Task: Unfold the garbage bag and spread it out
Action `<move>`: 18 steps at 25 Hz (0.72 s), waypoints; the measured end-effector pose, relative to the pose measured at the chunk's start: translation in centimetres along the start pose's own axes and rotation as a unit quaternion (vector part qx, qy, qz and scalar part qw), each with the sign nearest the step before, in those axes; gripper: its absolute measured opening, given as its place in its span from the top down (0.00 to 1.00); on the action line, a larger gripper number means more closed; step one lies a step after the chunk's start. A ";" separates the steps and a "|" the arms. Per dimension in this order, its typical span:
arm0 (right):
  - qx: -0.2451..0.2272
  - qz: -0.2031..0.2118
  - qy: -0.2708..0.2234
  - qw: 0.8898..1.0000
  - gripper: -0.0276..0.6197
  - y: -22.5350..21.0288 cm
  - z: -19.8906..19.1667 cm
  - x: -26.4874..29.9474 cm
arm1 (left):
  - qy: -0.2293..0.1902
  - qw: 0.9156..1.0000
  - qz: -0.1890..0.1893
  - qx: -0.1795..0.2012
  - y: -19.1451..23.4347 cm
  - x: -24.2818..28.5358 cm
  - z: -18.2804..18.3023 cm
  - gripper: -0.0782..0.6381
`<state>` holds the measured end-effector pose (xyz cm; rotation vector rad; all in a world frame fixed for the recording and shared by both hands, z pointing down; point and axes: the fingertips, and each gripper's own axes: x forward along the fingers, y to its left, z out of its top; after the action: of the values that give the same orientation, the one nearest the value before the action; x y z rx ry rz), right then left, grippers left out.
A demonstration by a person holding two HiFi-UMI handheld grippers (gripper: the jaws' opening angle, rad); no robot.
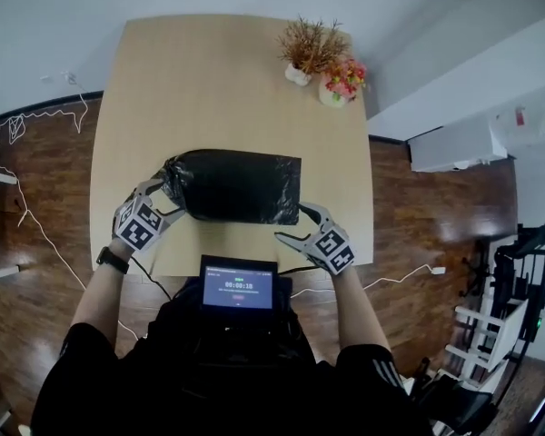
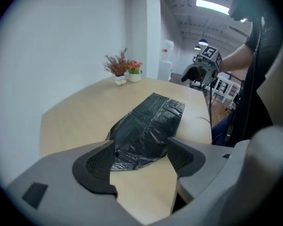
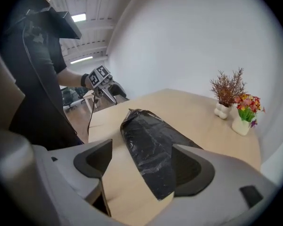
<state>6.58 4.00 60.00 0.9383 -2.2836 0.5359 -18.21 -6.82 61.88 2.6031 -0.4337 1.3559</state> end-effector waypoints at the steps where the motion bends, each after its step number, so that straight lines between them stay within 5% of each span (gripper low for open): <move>1: 0.010 -0.007 -0.003 1.000 0.29 0.3 -0.2 -0.6 | -0.004 1.000 0.001 0.000 -0.8 -0.3 -0.1 0.39; 6: 0.046 -0.048 -0.002 0.998 0.37 1.1 -1.9 -3.1 | -0.029 1.000 0.007 0.001 -4.4 -1.7 -0.3 0.41; 18: 0.142 -0.097 -0.191 0.966 0.39 7.5 -3.2 -13.6 | -0.111 0.991 0.069 -0.007 -16.3 -7.2 1.4 0.40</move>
<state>10.01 17.46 52.34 1.5032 -2.4497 0.6536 -15.61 9.43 54.79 2.7691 -0.6657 1.0981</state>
